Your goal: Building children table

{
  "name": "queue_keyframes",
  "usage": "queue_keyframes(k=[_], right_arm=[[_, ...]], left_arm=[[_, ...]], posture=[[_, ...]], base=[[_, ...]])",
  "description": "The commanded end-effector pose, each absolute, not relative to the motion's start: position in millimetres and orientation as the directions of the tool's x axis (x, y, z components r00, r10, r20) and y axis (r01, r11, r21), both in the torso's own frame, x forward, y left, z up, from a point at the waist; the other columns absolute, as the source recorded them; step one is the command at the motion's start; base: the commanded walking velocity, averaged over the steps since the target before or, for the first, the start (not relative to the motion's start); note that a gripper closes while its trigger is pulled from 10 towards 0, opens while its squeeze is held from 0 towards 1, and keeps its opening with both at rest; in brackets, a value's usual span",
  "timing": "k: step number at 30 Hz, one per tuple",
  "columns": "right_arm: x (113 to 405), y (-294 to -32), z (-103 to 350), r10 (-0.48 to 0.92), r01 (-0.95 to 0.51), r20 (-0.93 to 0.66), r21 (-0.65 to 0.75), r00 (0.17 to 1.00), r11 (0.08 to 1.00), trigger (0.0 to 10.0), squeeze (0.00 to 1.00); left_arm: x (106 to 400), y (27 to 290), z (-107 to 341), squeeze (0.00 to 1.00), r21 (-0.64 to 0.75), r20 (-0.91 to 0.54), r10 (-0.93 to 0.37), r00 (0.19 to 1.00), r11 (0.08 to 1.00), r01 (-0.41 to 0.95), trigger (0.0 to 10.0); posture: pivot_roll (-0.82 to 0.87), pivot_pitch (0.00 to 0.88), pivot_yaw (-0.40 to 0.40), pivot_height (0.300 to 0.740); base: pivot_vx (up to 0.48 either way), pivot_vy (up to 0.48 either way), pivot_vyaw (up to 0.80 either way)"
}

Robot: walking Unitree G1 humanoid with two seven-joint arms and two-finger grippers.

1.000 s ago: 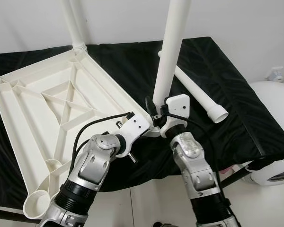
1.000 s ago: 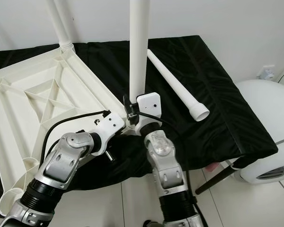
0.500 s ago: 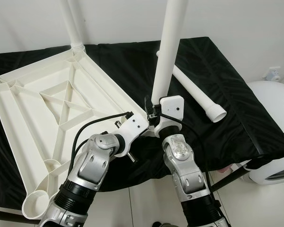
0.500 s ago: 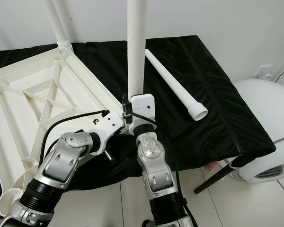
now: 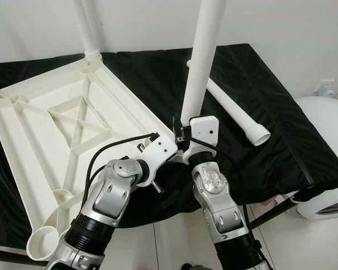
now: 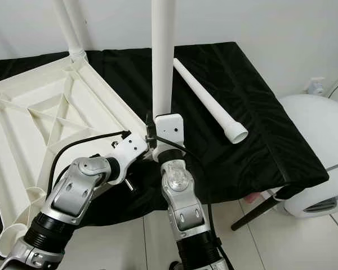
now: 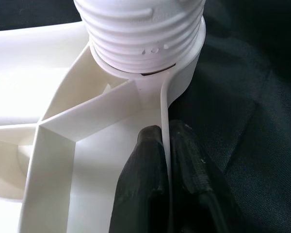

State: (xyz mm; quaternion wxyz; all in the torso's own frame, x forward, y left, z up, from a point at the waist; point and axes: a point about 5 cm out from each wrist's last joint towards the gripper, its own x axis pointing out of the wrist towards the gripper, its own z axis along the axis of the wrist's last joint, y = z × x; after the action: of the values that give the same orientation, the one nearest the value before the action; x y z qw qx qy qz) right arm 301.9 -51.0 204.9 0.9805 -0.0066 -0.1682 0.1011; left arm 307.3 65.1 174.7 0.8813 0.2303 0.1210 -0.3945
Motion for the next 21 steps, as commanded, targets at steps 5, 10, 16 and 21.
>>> queue_keyframes(k=[5,10,16,21], right_arm=[[303.4,-37.1,199.1,0.227,-0.236,0.25,0.006,0.941,0.972,10.0,0.0],[304.5,-39.2,217.4,0.222,-0.234,0.306,0.005,0.926,0.972,10.0,0.0],[305.8,-40.1,243.6,0.216,-0.238,0.378,0.011,0.9,0.971,10.0,0.0],[304.3,-40.5,253.1,0.215,-0.239,0.408,0.01,0.888,0.971,10.0,0.0]], left_arm=[[305.5,56.4,176.3,0.0,0.322,-0.345,-0.642,0.685,0.604,0.729,10.0],[305.0,56.2,175.7,0.0,0.32,-0.346,-0.642,0.684,0.605,0.729,10.0],[303.7,54.3,174.5,0.0,0.315,-0.349,-0.648,0.678,0.6,0.735,10.0],[303.5,54.1,174.4,0.0,0.315,-0.348,-0.648,0.677,0.6,0.736,10.0]], posture=[[-0.06,0.188,0.005,0.74],[-0.06,0.187,0.005,0.74],[-0.07,0.188,0.004,0.74],[-0.06,0.186,0.003,0.74]], base=[[0.0,0.0,0.0],[0.0,0.0,0.0],[0.0,0.0,0.0],[0.0,0.0,0.0]])
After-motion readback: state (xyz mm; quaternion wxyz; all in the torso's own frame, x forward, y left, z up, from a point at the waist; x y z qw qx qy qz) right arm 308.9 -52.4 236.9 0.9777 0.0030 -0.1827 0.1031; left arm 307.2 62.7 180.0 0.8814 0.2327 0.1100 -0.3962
